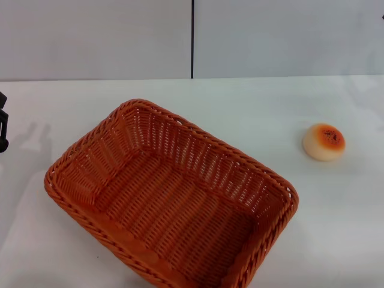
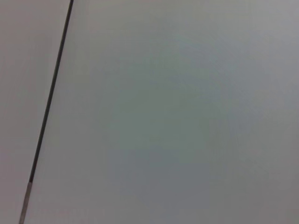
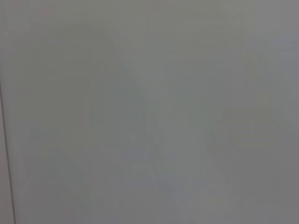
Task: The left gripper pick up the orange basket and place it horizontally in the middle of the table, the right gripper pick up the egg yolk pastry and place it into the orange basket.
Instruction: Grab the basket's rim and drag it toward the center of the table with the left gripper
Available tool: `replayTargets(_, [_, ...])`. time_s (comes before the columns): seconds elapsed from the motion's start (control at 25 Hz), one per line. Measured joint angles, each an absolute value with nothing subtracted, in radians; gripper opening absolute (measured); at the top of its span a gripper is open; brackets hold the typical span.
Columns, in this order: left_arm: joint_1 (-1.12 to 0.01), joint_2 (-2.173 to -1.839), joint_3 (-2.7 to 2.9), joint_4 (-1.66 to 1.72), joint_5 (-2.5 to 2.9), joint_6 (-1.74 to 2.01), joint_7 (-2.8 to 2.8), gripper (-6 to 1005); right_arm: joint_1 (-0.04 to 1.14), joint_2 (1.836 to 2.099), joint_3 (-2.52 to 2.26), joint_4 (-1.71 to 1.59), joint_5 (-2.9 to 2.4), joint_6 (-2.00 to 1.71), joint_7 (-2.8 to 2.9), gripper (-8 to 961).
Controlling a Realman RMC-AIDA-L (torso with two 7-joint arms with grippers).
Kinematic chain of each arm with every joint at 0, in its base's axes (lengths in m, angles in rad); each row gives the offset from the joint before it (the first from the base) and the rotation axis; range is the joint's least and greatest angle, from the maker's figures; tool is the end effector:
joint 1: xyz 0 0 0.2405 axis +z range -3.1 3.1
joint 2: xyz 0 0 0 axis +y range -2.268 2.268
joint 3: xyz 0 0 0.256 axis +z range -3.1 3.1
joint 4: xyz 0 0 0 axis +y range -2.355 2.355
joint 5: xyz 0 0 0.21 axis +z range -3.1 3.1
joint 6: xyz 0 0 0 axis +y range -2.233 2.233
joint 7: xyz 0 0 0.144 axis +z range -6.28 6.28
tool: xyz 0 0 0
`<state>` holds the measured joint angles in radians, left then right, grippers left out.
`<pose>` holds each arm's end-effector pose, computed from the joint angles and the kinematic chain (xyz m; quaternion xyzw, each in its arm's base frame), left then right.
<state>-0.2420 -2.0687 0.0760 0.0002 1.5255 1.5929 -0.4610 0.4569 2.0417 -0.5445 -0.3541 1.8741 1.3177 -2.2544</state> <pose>-0.3583 0.2367 0.0156 -0.6717 -0.2388 -0.4062 0.5717 0.3144 0.3532 0.0596 -0.7460 0.2254 0.4073 0.4762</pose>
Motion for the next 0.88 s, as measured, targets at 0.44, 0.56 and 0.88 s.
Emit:
replayTargets(0.44, [-0.24, -2.068, 0.078, -0.018, 1.528, 1.603, -0.461, 252, 0.452, 2.031, -0.539, -0.332, 1.872, 1.318, -2.276, 342])
replayTargets(0.56, [-0.24, -2.068, 0.078, -0.022, 1.528, 1.604, -0.461, 252, 0.451, 2.029, -0.538, -0.327, 1.876, 1.316, -2.276, 243])
replayTargets(0.88, [-0.24, -2.066, 0.075, -0.02, 1.527, 1.621, -0.46, 250, 0.452, 2.023, -0.531, -0.322, 1.877, 1.318, -2.276, 38])
